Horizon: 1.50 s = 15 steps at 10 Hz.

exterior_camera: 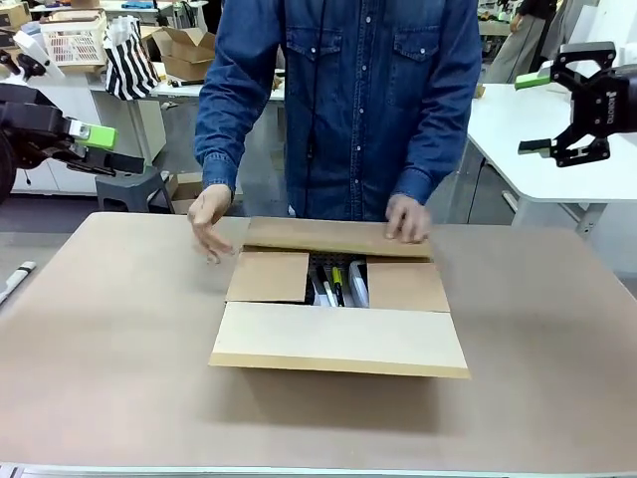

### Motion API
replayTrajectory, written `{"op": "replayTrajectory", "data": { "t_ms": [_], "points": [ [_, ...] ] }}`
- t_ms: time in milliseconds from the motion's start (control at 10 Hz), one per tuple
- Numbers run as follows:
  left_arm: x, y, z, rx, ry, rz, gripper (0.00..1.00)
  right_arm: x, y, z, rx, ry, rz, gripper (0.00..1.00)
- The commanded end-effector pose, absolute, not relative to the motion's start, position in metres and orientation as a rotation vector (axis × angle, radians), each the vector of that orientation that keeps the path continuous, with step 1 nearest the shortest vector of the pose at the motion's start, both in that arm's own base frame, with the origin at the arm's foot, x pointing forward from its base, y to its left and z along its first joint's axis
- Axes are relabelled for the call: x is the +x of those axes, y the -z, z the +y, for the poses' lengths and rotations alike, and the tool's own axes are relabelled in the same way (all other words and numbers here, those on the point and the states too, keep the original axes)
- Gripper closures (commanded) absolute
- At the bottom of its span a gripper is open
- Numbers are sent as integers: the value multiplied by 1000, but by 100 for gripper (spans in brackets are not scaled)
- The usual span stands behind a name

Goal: Pack the gift set into the box.
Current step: Press and hold the closed box until the human finishes sealing it.

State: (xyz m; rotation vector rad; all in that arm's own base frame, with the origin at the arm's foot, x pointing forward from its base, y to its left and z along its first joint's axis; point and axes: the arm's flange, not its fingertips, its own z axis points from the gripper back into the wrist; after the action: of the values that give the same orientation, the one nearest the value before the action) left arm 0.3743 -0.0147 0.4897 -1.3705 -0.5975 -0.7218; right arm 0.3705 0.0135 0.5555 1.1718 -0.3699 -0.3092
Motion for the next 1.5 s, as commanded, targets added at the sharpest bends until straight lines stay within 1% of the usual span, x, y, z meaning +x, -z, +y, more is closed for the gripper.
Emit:
{"op": "replayTrajectory", "data": {
  "t_ms": [0, 1400],
  "points": [
    [370, -491, -16, -1375, 711, -594, 0, 371, -561, 15, 1168, 318, -359, 0],
    [370, -491, -16, -1375, 711, -594, 0, 371, -561, 15, 1168, 318, -359, 0]
  ]
}}
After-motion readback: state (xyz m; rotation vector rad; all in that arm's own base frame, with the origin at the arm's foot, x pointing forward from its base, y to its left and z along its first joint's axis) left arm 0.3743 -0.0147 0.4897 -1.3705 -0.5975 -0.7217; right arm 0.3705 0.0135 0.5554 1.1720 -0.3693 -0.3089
